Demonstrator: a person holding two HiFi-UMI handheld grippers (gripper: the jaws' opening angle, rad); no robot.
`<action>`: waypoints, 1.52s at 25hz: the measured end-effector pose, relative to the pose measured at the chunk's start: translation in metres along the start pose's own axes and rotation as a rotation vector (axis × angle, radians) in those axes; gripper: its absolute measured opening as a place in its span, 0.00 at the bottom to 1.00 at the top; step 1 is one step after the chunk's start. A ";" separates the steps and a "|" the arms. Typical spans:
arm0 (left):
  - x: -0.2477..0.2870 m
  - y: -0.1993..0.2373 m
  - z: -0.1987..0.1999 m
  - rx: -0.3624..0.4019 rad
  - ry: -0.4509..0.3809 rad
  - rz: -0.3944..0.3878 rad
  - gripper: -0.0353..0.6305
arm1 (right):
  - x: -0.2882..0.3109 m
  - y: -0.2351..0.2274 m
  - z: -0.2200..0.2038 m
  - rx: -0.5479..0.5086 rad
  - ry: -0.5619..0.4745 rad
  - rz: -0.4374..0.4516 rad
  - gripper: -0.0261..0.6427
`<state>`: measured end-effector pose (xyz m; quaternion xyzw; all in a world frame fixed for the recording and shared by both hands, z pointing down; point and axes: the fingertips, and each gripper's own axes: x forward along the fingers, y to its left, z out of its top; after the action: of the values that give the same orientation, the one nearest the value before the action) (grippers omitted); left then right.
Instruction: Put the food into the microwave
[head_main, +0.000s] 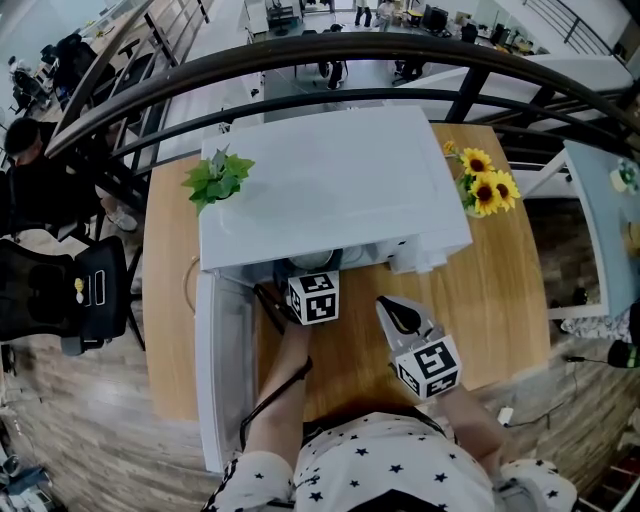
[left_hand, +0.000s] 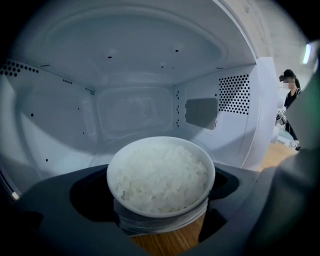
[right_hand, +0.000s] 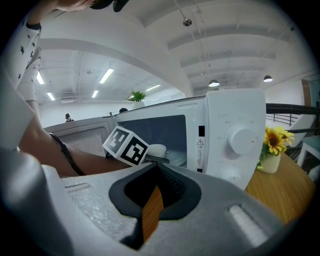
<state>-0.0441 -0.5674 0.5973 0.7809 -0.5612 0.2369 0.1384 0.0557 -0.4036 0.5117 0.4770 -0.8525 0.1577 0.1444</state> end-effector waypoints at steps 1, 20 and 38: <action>0.000 0.000 0.000 0.002 -0.001 -0.001 0.81 | -0.001 0.001 0.001 -0.001 -0.003 0.001 0.05; -0.041 -0.008 -0.002 -0.034 -0.052 -0.020 0.81 | -0.041 0.013 -0.004 -0.023 -0.015 -0.005 0.05; -0.174 -0.052 -0.042 -0.094 -0.112 -0.035 0.81 | -0.122 0.070 -0.032 -0.060 -0.082 0.022 0.05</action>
<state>-0.0490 -0.3890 0.5439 0.7953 -0.5648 0.1637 0.1475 0.0600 -0.2619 0.4833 0.4690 -0.8673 0.1140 0.1217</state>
